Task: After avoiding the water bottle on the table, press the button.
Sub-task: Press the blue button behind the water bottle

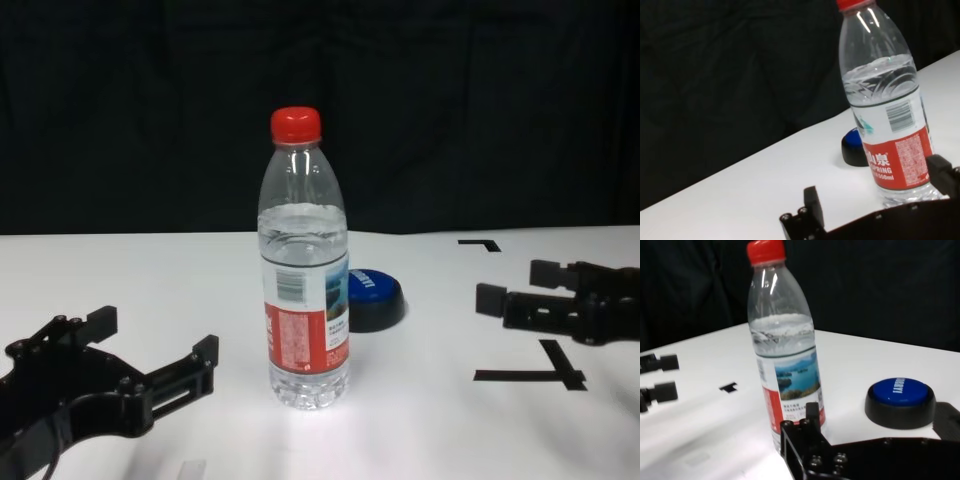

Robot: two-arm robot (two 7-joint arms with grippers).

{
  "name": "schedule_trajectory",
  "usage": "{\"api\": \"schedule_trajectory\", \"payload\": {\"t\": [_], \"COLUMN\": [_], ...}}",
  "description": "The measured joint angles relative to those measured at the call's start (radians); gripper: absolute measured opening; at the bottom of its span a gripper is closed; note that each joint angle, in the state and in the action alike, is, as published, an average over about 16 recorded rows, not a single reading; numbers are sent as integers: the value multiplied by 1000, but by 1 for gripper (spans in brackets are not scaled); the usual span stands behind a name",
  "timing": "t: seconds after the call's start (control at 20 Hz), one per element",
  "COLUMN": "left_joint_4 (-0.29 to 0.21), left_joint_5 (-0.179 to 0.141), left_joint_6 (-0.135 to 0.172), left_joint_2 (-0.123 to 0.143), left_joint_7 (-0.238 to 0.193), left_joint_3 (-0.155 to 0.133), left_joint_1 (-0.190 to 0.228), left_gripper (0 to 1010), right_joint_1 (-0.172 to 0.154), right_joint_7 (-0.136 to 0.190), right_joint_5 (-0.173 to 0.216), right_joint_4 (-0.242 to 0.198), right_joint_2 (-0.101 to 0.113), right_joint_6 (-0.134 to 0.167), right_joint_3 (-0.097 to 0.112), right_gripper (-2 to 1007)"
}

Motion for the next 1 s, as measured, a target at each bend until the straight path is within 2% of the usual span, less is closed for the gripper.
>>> {"api": "schedule_trajectory", "payload": {"t": [0.3, 0.5, 0.7, 1.0], "left_joint_4": [0, 0, 0, 0], "left_joint_5": [0, 0, 0, 0], "left_joint_6": [0, 0, 0, 0], "left_joint_2": [0, 0, 0, 0], "left_joint_7": [0, 0, 0, 0], "left_joint_3": [0, 0, 0, 0], "left_joint_1": [0, 0, 0, 0], "left_gripper": [1003, 1003, 1003, 1003], "right_joint_1": [26, 34, 36, 29], "right_joint_7": [14, 14, 8, -23], "right_joint_5": [-25, -31, -28, -16], "right_joint_4": [28, 40, 48, 47], "right_joint_2": [27, 39, 48, 55], "right_joint_6": [-23, -40, -54, -62], "right_joint_3": [-44, -62, -72, -72], "right_gripper": [1003, 1003, 1003, 1003]}}
